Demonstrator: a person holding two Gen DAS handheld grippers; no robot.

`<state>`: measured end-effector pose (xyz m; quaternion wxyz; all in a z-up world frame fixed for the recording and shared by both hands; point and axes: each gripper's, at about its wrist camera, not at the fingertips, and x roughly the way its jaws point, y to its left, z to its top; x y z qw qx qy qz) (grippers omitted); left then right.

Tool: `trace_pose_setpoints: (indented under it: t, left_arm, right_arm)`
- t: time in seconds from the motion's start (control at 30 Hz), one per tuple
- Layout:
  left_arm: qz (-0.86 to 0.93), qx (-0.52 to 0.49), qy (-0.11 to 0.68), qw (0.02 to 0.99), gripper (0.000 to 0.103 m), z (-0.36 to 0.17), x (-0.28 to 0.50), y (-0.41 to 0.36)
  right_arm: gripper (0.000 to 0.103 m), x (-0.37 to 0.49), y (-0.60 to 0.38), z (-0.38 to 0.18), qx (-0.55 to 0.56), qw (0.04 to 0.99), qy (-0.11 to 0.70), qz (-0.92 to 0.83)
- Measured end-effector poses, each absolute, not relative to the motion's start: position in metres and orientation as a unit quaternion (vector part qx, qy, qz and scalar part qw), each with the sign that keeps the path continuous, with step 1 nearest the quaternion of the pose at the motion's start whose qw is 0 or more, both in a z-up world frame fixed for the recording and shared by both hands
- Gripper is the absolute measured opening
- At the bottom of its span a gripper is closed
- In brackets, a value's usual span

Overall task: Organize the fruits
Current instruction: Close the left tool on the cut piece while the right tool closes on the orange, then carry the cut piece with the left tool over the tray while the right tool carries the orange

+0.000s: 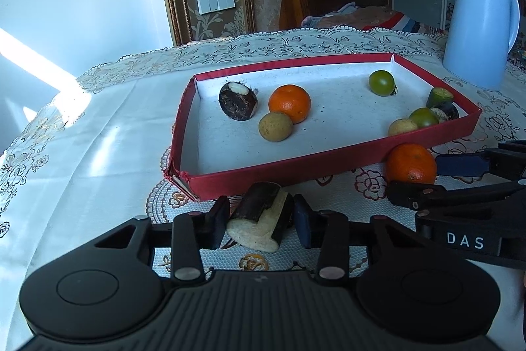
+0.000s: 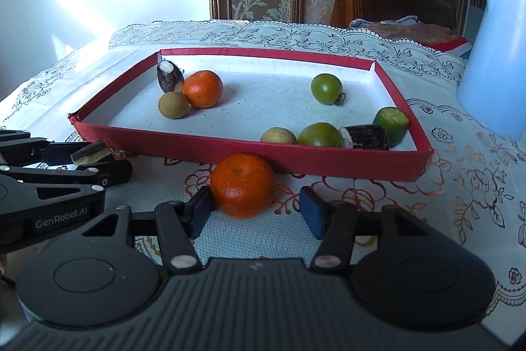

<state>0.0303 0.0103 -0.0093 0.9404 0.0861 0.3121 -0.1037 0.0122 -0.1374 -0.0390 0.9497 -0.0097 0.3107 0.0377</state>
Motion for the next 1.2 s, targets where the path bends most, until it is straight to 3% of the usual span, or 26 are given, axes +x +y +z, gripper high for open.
trace_pose_setpoints:
  t: [0.07, 0.13, 1.2]
  left_arm:
    - [-0.098, 0.084, 0.313, 0.941, 0.040, -0.009, 0.031, 0.011]
    - [-0.096, 0.079, 0.315, 0.941, 0.040, -0.009, 0.032, 0.012]
    - [-0.116, 0.027, 0.266, 0.957, 0.040, 0.007, 0.020, 0.025]
  right_arm:
    - [0.042, 0.012, -0.135, -0.039, -0.014, 0.950, 0.307, 0.046]
    - [0.039, 0.011, -0.133, -0.039, -0.019, 0.951, 0.306, 0.048]
    - [0.037, -0.021, -0.140, -0.027, -0.017, 0.965, 0.253, 0.061]
